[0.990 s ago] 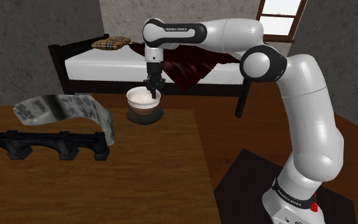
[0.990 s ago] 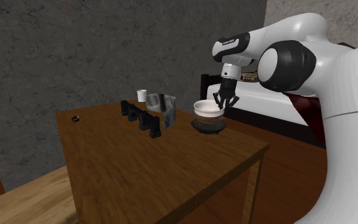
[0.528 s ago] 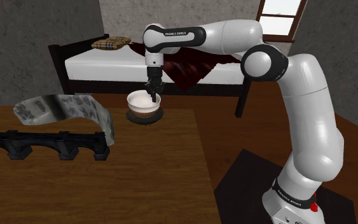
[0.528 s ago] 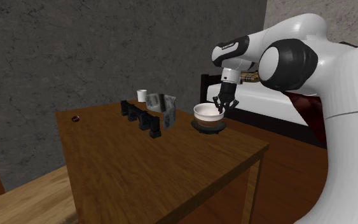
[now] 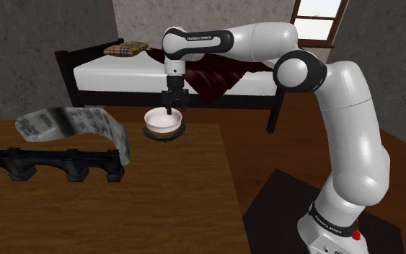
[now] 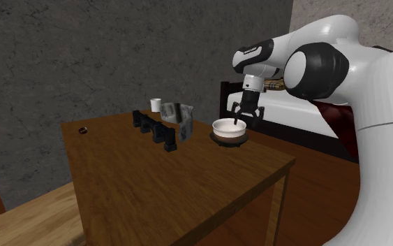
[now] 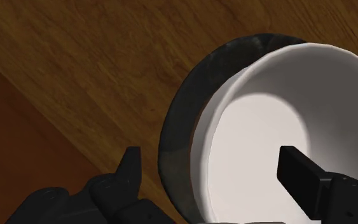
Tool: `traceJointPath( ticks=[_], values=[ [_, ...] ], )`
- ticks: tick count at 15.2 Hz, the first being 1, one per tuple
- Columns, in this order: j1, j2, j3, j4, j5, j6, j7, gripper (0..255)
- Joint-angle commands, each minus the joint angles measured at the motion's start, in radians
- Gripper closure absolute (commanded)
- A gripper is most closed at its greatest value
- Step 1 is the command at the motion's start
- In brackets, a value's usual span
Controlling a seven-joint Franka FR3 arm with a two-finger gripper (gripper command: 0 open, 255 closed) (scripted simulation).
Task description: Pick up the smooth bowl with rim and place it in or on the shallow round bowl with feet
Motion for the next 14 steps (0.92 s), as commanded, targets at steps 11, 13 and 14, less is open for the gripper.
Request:
traceJointPath(
  ticks=[11, 13, 14],
  values=[
    [0.010, 0.086, -0.003, 0.267, -0.011, -0.181, 0.011, 0],
    [0.010, 0.086, -0.003, 0.267, -0.011, -0.181, 0.011, 0],
    [0.011, 0.086, -0.003, 0.267, -0.011, -0.181, 0.011, 0]
  ],
)
